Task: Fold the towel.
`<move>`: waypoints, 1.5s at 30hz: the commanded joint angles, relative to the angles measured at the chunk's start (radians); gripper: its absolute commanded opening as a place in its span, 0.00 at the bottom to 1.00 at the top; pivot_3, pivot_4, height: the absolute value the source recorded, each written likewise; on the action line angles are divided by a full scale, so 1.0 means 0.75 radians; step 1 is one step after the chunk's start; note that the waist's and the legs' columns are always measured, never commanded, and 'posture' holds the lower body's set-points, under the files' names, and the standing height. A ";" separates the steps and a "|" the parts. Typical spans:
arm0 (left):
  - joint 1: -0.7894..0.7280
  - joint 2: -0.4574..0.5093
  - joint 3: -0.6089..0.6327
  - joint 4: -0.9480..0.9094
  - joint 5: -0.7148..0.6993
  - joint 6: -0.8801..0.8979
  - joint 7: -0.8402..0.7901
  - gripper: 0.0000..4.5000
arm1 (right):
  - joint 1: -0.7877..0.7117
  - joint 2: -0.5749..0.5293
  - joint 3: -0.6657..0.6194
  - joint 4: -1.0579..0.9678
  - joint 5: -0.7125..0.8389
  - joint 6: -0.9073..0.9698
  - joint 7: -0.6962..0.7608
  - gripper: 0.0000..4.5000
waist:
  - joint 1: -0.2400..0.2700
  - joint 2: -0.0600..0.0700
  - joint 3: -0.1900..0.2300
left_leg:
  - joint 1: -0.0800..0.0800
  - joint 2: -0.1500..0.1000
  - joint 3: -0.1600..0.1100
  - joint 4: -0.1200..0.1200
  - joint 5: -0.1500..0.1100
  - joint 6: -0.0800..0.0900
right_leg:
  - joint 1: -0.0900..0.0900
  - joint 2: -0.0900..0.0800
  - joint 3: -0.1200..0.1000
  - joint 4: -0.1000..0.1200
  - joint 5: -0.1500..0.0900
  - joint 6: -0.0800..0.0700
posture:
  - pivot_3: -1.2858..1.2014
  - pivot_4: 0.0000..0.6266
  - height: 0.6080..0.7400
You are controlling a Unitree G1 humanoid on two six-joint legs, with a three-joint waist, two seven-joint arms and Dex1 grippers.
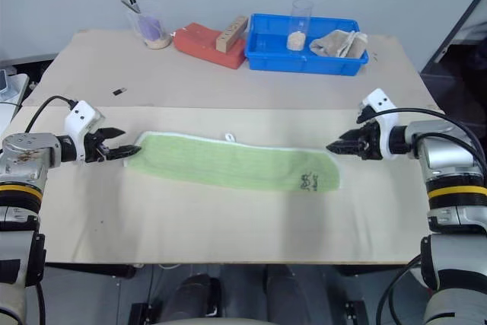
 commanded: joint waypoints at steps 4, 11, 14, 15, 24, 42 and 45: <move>0.219 0.072 0.057 -0.621 -0.191 0.043 -0.197 1.00 | 0.460 -0.077 -0.384 -0.613 0.247 0.313 -0.101 0.97 | 0.021 0.000 0.000 | -0.004 0.000 -0.003 -0.001 -0.002 0.001 | -0.001 0.000 -0.001 0.002 0.001 -0.001 | 0.52 0.24 0.80; 0.384 0.037 0.034 -1.209 -0.456 0.349 -0.240 1.00 | 0.812 0.117 -0.641 -0.981 0.408 0.616 -0.375 0.97 | 0.030 0.000 0.000 | -0.006 -0.001 -0.003 0.005 -0.002 0.000 | 0.002 -0.001 0.002 -0.001 -0.006 0.010 | 0.52 0.24 0.80; 0.397 0.022 0.005 -1.316 -0.481 0.390 -0.222 1.00 | 0.852 0.229 -0.717 -1.034 0.470 0.730 -0.496 0.97 | 0.024 0.000 0.000 | -0.003 -0.001 -0.003 0.005 -0.001 0.000 | 0.006 0.001 0.003 0.002 -0.006 0.010 | 0.52 0.24 0.80; 0.389 0.012 -0.004 -1.331 -0.484 0.403 -0.211 1.00 | 0.861 0.261 -0.741 -1.050 0.492 0.763 -0.529 0.97 | 0.021 0.000 0.000 | -0.001 -0.001 -0.003 0.005 -0.001 -0.001 | 0.006 0.002 0.004 0.002 -0.006 0.010 | 0.52 0.24 0.80; 0.357 -0.026 -0.063 -1.344 -0.467 0.386 -0.207 1.00 | 0.868 0.570 -0.829 -1.142 0.613 0.932 -0.816 0.99 | -0.002 0.000 0.000 | 0.004 0.000 -0.008 0.003 0.001 -0.001 | 0.006 0.007 0.005 0.003 -0.006 0.009 | 0.52 0.24 0.80; 0.394 -0.077 -0.091 -1.388 -0.474 0.365 -0.178 1.00 | 0.604 0.935 -1.031 -1.006 0.753 1.020 -1.233 0.87 | -0.007 0.000 -0.001 | 0.002 0.000 -0.010 0.000 0.001 -0.001 | 0.006 0.007 0.006 0.000 -0.006 0.009 | 0.52 0.24 0.80; 0.408 -0.078 -0.085 -1.387 -0.472 0.357 -0.170 1.00 | 0.598 0.938 -1.049 -0.980 0.768 0.989 -1.257 0.67 | -0.008 0.000 -0.001 | 0.002 0.000 -0.010 0.000 0.001 -0.001 | 0.006 0.007 0.005 -0.001 -0.006 0.009 | 0.52 0.24 0.80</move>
